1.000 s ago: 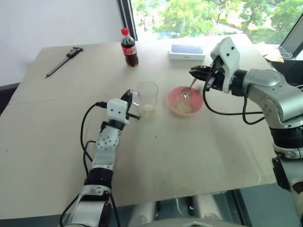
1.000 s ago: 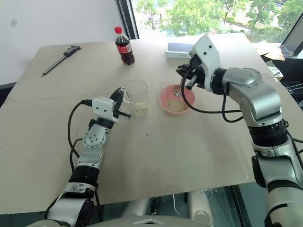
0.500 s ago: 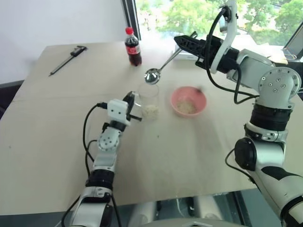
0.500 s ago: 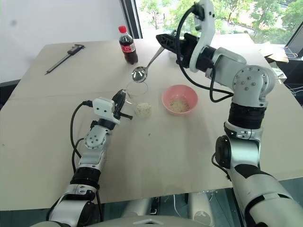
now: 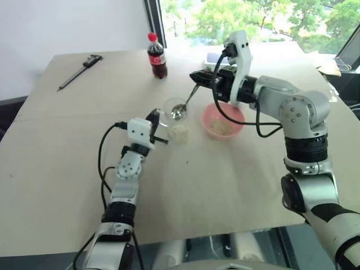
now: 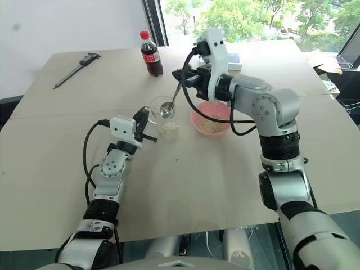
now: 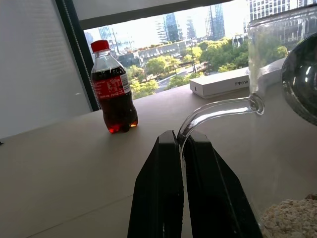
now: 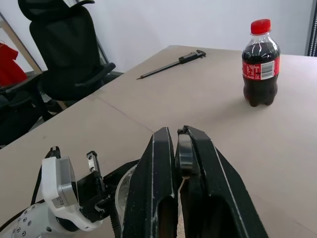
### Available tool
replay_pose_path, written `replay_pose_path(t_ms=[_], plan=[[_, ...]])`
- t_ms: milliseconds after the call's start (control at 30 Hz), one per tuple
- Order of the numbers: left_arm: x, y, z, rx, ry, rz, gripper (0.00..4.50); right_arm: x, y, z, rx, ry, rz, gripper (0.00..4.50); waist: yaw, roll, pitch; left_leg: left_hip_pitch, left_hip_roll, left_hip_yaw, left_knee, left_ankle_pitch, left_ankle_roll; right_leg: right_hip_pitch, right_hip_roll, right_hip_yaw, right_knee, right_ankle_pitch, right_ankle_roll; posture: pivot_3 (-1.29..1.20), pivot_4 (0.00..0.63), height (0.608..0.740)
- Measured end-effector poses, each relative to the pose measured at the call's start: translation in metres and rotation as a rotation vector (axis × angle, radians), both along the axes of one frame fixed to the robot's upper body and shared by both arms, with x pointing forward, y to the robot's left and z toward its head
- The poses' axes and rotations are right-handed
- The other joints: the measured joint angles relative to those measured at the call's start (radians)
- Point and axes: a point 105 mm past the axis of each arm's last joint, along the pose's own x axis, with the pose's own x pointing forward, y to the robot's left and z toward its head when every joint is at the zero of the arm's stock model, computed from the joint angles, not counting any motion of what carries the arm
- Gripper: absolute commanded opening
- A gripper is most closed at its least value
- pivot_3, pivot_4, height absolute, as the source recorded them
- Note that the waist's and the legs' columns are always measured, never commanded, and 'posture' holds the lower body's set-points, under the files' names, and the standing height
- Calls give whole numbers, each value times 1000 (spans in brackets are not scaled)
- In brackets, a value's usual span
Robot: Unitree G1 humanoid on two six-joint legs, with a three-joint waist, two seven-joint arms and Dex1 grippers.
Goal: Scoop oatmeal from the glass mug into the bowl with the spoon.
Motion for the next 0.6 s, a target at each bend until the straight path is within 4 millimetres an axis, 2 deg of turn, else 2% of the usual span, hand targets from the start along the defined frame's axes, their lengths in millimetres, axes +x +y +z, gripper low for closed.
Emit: replay_pose_path(t_ms=[33,100,267,467,567,600], plan=[[0,0,0,-1,3,1,0,2,1,0,6,-4,-2,896,0,0,0,0,0,0,0,0,0,0,0,0,0,0,0,0,150,740],[0,0,0,-2,6,2,0,5,2,0,20,-16,-15,1730,0,0,0,0,0,0,0,0,0,0,0,0,0,0,0,0,150,740],[-1,1,-1,-10,15,4,0,15,1,3,54,-45,-75,1730,0,0,0,0,0,0,0,0,0,0,0,0,0,0,0,0,150,740],[-2,2,-2,-23,21,1,0,27,-13,13,115,-89,-168,1730,0,0,0,0,0,0,0,0,0,0,0,0,0,0,0,0,150,740],[-3,3,-5,-25,34,-4,1045,29,-15,15,125,-101,-189,1801,-2,0,0,0,0,0,0,0,0,0,0,0,0,0,0,0,150,740],[-4,2,-8,-23,45,-7,1520,29,-16,16,128,-104,-190,1801,-3,0,0,0,0,0,0,0,0,0,0,0,0,0,0,0,150,740]])
